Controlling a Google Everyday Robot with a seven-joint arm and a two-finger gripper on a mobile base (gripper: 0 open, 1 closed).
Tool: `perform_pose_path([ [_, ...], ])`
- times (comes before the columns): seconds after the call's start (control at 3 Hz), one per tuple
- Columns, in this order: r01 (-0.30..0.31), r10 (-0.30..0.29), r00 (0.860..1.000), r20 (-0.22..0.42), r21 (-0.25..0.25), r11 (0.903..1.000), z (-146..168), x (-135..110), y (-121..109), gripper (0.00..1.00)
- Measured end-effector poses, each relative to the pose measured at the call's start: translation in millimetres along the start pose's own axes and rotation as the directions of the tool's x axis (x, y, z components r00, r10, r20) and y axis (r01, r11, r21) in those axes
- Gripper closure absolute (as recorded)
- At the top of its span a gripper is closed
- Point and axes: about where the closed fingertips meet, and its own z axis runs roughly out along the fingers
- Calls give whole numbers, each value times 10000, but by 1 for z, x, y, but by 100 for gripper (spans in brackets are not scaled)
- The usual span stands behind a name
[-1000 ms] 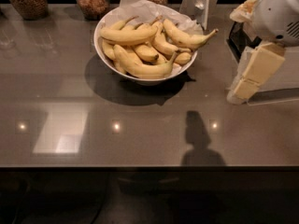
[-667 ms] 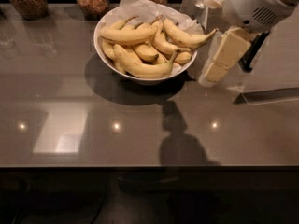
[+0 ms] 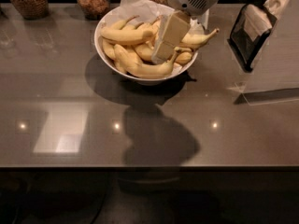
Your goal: Pick banana from white bowl
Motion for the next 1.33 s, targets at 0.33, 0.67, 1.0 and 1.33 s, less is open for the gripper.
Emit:
perform_pose_path([
  [0.33,-41,45,10000,59,-577,9983,44,-19,-27,0],
  [0.67,-147,159,9998,96,-1133,9935,77,-28,-45,0],
  [1.0,-278,293,9995,81,-1450,9890,95,-30,-56,17],
  [1.33,-453,439,9990,-120,-1711,9842,106,-19,-56,39],
])
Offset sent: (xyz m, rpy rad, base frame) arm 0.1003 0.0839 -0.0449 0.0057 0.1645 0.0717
